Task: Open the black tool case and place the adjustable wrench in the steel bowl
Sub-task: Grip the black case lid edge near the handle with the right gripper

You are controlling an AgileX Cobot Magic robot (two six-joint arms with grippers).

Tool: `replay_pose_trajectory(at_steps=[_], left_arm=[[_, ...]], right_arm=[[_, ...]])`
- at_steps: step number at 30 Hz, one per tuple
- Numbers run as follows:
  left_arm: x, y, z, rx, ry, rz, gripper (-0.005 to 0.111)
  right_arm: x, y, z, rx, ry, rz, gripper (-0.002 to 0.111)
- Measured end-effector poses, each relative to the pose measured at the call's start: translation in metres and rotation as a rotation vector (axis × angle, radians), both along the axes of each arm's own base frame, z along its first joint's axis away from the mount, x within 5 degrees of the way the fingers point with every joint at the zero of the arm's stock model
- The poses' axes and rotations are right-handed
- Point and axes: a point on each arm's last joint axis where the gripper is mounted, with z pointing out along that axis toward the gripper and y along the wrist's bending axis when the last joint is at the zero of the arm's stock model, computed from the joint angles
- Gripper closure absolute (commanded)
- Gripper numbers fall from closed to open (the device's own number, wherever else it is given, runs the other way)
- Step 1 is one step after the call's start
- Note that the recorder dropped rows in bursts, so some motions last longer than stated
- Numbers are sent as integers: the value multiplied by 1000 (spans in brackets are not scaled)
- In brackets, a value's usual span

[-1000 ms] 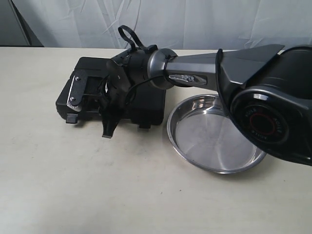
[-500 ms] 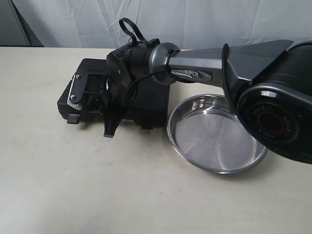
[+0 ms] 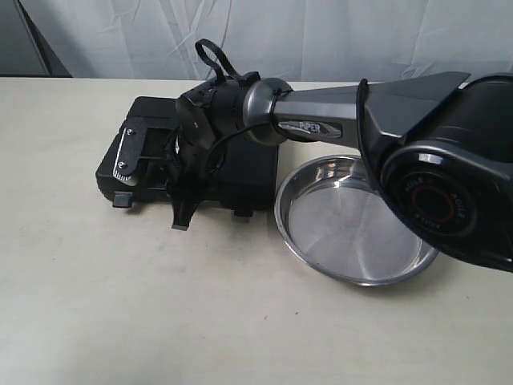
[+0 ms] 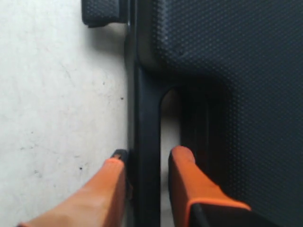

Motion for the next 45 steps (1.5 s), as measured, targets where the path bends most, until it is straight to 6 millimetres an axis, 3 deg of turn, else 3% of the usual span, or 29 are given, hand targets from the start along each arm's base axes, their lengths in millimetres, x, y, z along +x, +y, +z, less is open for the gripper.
replay_pose_trajectory(at_steps=[16,18,21,33,45], left_arm=[[0,0,0,0,0,0,106],[0,0,0,0,0,0,106],[0,0,0,0,0,0,106],[0,0,0,0,0,0,106],[0,0,0,0,0,0,106]], right_arm=[[0,0,3,0,-3,1,78],[0,0,3,0,-3,1,85],[-1,-1,3,-4,4,0,108],[-1,0,5,-3,0,5,109],[-3,-1,35,44,-40,3,109]])
